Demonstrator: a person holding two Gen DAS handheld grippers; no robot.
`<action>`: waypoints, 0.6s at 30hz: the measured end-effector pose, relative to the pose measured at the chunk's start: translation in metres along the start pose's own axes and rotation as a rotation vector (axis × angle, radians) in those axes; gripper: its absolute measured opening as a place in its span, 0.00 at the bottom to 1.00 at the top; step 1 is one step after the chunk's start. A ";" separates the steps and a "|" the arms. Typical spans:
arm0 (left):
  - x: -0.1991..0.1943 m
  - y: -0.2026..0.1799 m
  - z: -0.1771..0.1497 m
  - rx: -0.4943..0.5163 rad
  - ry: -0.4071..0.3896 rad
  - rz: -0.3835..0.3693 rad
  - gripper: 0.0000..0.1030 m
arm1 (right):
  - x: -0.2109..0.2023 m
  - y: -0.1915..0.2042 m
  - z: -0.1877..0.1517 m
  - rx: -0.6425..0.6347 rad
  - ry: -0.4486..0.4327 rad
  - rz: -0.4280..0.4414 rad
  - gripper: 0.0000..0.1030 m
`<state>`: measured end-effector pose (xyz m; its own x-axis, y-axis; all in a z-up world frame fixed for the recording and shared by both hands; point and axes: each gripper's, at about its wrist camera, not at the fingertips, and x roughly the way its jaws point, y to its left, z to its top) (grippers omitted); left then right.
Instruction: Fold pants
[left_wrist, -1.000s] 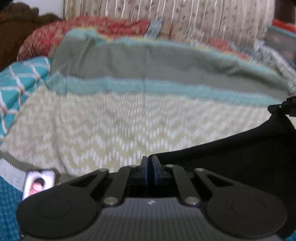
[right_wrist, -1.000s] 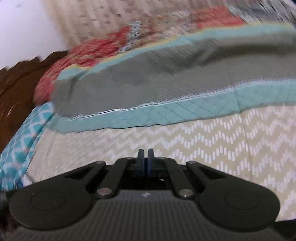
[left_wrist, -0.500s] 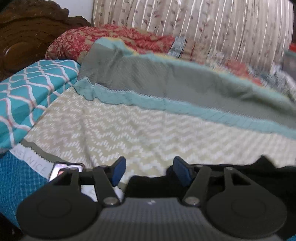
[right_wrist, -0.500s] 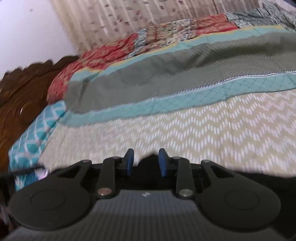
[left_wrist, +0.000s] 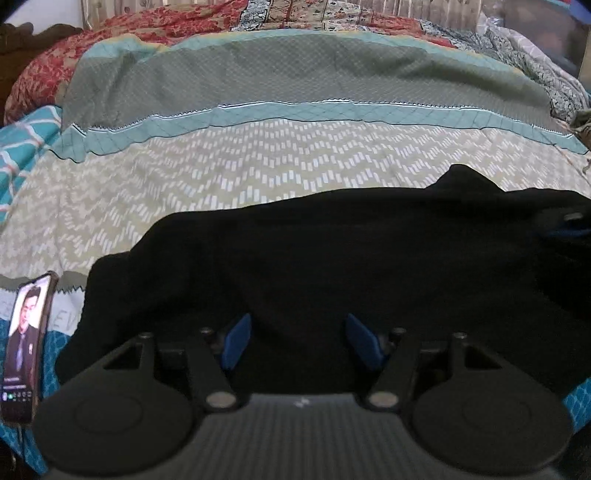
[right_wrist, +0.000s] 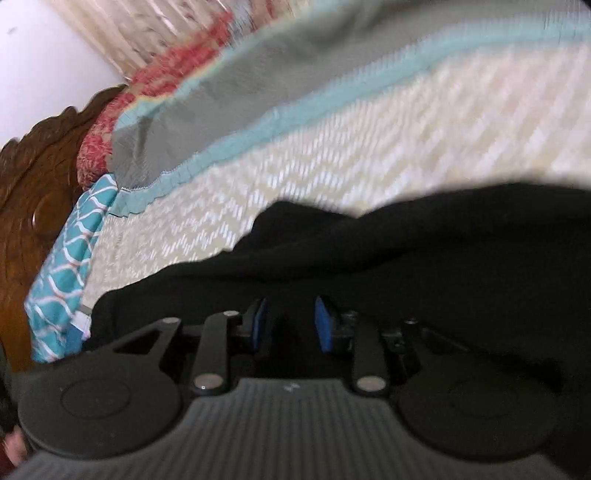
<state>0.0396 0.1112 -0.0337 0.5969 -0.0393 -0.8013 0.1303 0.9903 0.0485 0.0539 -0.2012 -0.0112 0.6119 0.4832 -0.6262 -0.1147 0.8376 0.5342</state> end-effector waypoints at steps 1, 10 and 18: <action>-0.002 0.000 0.002 -0.011 0.005 0.002 0.58 | -0.022 -0.011 -0.002 -0.006 -0.040 -0.015 0.32; -0.011 -0.024 0.023 -0.074 0.000 -0.064 0.60 | -0.161 -0.149 -0.003 0.141 -0.386 -0.388 0.39; 0.026 -0.062 0.012 0.025 0.075 0.039 0.68 | -0.170 -0.273 -0.045 0.549 -0.470 -0.321 0.00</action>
<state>0.0570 0.0476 -0.0502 0.5408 0.0106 -0.8411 0.1285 0.9871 0.0950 -0.0538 -0.5006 -0.0764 0.8305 -0.0217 -0.5567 0.4508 0.6132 0.6486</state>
